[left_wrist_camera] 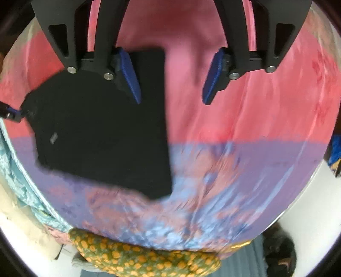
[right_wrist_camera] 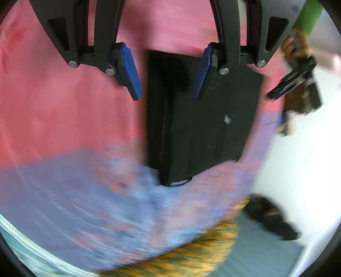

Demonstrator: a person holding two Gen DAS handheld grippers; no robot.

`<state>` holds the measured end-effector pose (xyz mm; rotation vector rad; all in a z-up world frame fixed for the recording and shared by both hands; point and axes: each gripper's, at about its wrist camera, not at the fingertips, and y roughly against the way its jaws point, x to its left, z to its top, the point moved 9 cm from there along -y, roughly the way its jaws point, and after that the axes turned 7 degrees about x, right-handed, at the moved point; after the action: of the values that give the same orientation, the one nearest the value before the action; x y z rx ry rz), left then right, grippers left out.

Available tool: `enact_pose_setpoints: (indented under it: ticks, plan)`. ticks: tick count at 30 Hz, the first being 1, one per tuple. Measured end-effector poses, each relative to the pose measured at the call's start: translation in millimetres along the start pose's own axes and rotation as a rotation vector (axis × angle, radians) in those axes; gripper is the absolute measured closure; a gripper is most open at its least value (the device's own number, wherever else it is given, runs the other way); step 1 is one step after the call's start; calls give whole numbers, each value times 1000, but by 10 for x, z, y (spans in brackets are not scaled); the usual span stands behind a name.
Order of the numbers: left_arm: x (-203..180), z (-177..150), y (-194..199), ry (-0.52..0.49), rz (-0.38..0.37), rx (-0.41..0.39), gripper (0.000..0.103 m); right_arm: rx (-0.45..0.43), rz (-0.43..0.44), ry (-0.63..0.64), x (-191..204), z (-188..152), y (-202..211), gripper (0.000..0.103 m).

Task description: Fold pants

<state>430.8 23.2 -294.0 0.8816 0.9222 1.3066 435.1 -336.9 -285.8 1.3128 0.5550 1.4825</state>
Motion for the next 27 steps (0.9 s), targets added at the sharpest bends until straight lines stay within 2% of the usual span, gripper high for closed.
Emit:
enact_pose_setpoints:
  ticks: [2,3,4,5,7,10,13,14,18,21,25,27]
  plan:
    - [134,-224,162,21,10,-44,36,-51,-34,-28,-225,-151,210,52]
    - [199,-346,275,31,34,-71,25,-75,-57,-13,-283,-251,342,51]
    - [236,-454,392,40,54,-98,16,-93,-86,7,-302,-338,444,45]
    - [262,-568,520,50,72,-129,14,-125,-137,38,-287,-500,621,39]
    - [218,-762,721,47,97,-162,7,-170,-152,60,-219,-710,822,0]
    - [57,-959,912,4,135,-173,6,-220,-153,100,89,-1031,1007,0]
    - [-143,-1102,1114,-28,170,-190,6,-199,-229,124,395,-1423,978,0]
    - [-208,-1161,1173,-34,168,-186,5,-196,-277,124,517,-1591,960,0]
    - [-396,-1381,1497,-34,102,-181,3,-227,-348,175,904,-2052,1000,0]
    - [-422,-1501,1664,-44,106,-171,3,-275,-392,265,1221,-2303,1117,0]
    - [-432,-1571,1773,-13,81,-161,3,-321,-434,298,1397,-2453,1272,0]
    - [-423,-1578,1781,-10,113,-170,3,-328,-449,295,1414,-2494,1330,0]
